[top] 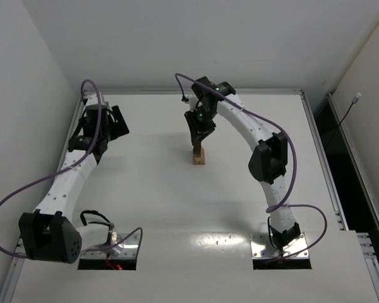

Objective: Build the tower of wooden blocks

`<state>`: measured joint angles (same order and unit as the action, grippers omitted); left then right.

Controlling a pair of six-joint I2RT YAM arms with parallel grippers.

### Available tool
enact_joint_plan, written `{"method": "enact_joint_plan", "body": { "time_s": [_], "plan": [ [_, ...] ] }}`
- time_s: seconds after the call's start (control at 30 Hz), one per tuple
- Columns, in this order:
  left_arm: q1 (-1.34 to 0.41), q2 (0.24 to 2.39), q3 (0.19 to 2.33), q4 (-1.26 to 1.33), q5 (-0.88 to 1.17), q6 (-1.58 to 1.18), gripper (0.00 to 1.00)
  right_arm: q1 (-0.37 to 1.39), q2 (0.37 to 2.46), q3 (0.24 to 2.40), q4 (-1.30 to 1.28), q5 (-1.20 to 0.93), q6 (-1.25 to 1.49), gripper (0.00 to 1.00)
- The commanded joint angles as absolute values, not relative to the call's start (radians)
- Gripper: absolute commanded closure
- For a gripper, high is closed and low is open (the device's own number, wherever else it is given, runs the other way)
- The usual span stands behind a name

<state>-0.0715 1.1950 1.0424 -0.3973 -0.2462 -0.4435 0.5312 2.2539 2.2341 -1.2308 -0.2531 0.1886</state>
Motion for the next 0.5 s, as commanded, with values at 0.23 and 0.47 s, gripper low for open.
{"method": "enact_joint_plan", "body": {
  "time_s": [0.23, 0.47],
  "plan": [
    [-0.078, 1.163, 1.029, -0.354, -0.261, -0.434, 0.19, 0.52, 2.276, 2.293, -1.212, -0.161, 0.212, 1.0],
    [-0.078, 1.172, 1.039, -0.354, -0.27, -0.434, 0.19, 0.52, 2.296, 2.293, -1.212, -0.183, 0.212, 1.0]
  ]
}}
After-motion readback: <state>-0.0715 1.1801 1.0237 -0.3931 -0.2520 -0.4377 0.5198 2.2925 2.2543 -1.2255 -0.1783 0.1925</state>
